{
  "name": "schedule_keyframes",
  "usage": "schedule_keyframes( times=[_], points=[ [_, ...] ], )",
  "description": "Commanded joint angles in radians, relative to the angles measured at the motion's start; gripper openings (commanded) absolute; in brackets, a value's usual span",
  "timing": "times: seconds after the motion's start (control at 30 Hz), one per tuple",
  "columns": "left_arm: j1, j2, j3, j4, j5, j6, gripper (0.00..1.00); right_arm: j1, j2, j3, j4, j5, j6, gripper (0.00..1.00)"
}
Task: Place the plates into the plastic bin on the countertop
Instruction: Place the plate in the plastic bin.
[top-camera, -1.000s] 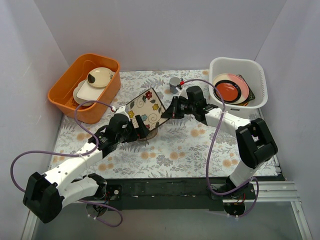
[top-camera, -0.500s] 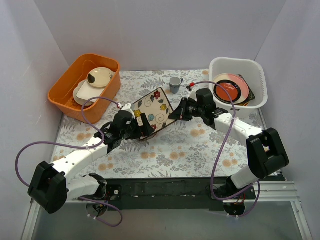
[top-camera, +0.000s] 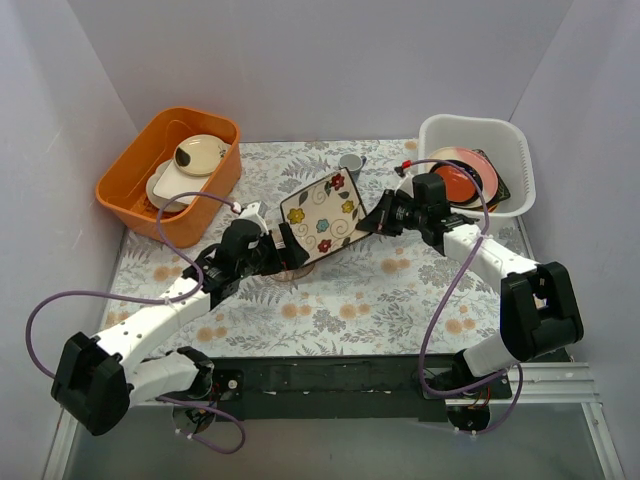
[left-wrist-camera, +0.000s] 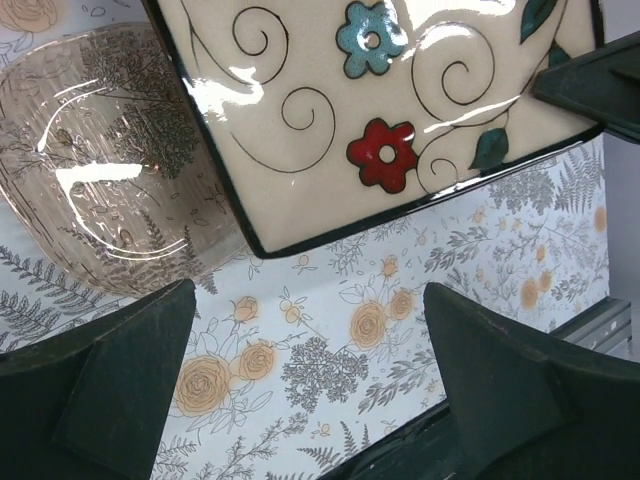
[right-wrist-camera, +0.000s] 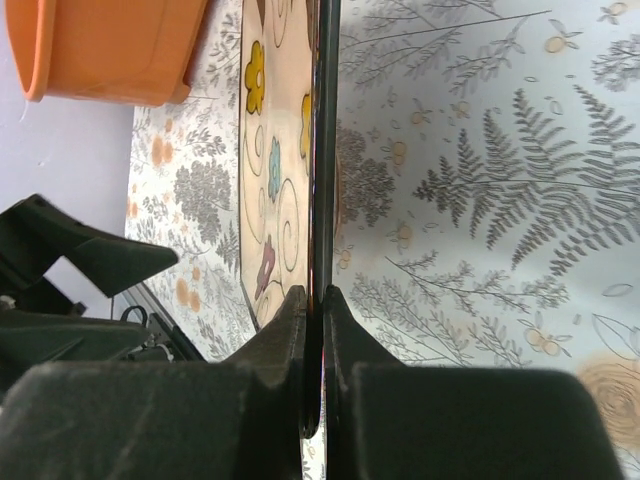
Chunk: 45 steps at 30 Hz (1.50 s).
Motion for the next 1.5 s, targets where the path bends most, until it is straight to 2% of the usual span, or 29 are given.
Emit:
schedule_keyframes(
  times=[0.0, 0.17, 0.43, 0.9, 1.17, 1.47],
  points=[
    [0.003, -0.108, -0.021, -0.035, -0.053, -0.015, 0.98, -0.043, -0.058, 0.115, 0.156, -0.096, -0.007, 0.01],
    [0.003, -0.141, -0.039, -0.084, -0.081, -0.034, 0.98, -0.090, -0.049, 0.142, 0.156, -0.124, -0.007, 0.01],
    [0.004, -0.113, -0.074, -0.051, -0.076, -0.051, 0.98, -0.141, -0.029, 0.224, 0.106, -0.138, -0.027, 0.01],
    [0.004, 0.048, -0.064, 0.086, -0.026, -0.026, 0.98, -0.273, -0.075, 0.208, 0.080, -0.164, -0.039, 0.01],
    [0.001, 0.195, -0.027, 0.178, 0.086, -0.002, 0.98, -0.357, -0.121, 0.205, 0.038, -0.159, -0.050, 0.01],
    [0.001, 0.218, -0.024, 0.201, 0.115, 0.008, 0.98, -0.428, -0.132, 0.218, 0.029, -0.168, -0.044, 0.01]
  ],
)
